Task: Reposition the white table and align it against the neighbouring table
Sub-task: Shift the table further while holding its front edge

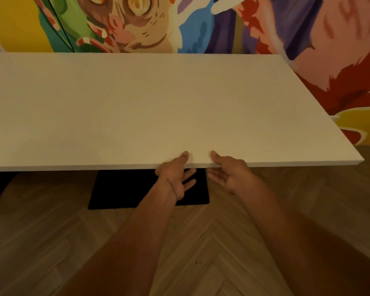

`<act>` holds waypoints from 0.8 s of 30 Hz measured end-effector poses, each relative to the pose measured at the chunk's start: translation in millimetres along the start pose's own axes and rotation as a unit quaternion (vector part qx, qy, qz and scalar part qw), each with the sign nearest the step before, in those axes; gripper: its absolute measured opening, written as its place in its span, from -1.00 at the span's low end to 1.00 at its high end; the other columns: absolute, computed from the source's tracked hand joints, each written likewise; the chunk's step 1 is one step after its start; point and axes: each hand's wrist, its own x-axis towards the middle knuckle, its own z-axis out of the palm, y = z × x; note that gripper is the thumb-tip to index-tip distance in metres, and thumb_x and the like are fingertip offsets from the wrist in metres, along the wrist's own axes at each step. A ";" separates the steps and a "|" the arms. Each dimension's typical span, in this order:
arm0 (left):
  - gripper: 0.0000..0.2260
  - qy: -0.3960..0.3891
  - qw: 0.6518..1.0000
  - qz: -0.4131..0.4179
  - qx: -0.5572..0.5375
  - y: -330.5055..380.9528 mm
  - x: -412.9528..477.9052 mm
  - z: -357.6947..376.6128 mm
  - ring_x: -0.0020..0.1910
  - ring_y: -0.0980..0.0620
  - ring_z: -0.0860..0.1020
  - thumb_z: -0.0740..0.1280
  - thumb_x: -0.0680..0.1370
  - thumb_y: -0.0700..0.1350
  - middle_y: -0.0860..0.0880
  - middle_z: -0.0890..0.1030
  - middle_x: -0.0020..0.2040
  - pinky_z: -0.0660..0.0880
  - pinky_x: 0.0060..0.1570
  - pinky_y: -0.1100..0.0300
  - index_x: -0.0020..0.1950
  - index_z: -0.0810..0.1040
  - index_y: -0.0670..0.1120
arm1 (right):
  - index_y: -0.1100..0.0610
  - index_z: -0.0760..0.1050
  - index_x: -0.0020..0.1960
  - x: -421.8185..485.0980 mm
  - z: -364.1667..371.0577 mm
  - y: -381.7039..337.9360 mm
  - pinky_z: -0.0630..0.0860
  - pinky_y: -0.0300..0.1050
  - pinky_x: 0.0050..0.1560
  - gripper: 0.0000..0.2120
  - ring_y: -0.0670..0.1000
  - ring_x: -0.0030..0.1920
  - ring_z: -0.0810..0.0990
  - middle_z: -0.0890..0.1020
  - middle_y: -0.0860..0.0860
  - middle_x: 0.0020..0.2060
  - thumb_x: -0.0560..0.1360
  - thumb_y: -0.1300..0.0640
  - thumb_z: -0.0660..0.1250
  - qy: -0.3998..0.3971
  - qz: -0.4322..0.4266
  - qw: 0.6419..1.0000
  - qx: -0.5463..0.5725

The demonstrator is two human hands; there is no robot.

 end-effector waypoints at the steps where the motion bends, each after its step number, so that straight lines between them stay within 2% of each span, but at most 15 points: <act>1: -0.53 -0.005 1.000 -0.003 0.002 -0.3 -0.8 4.9 0.01 -0.01 0.71 0.48 0.57 0.01 -0.08 0.68 0.16 0.67 -0.33 0.10 0.42 0.47 -0.10 | 0.25 0.50 0.00 1.4 0.7 0.3 0.68 0.00 -0.09 -0.72 0.07 -0.14 0.66 0.61 0.14 -0.11 0.47 0.13 0.54 -0.003 0.001 1.000 0.001; 5: -0.68 -0.021 1.000 -0.011 0.016 0.5 -0.1 7.3 0.05 -0.01 0.71 0.41 0.63 -0.04 -0.08 0.69 0.14 0.67 -0.16 0.03 0.35 0.53 -0.11 | 0.23 0.51 0.05 5.6 -0.3 1.8 0.68 0.00 -0.09 -0.73 0.07 -0.09 0.69 0.65 0.15 -0.05 0.50 0.10 0.51 -0.021 0.005 1.000 -0.007; 10: -0.66 -0.017 0.999 -0.003 0.027 -1.0 2.7 5.6 0.00 0.02 0.73 0.41 0.62 -0.02 -0.06 0.70 0.15 0.65 -0.27 0.11 0.36 0.50 -0.10 | 0.25 0.52 0.10 7.9 -1.7 1.2 0.69 -0.04 -0.14 -0.71 0.09 -0.06 0.70 0.66 0.17 0.00 0.52 0.09 0.49 -0.039 0.010 0.999 0.000; 19: -0.62 -0.003 1.000 0.017 0.023 -2.6 5.6 14.7 -0.03 0.03 0.73 0.41 0.63 -0.02 -0.04 0.69 0.13 0.60 -0.27 0.11 0.40 0.45 -0.10 | 0.26 0.52 0.07 13.9 -2.1 -2.6 0.69 -0.03 -0.12 -0.72 0.09 -0.11 0.71 0.67 0.18 -0.03 0.51 0.10 0.50 -0.034 0.002 0.999 0.009; 24: -0.56 -0.001 0.999 0.028 0.026 -6.1 9.3 12.9 -0.09 0.06 0.74 0.43 0.61 0.01 -0.03 0.69 0.14 0.62 -0.35 0.15 0.43 0.42 -0.10 | 0.28 0.52 0.14 14.2 -3.7 0.1 0.70 -0.05 -0.14 -0.66 0.07 -0.12 0.72 0.68 0.16 -0.04 0.51 0.09 0.50 -0.039 -0.006 0.999 0.003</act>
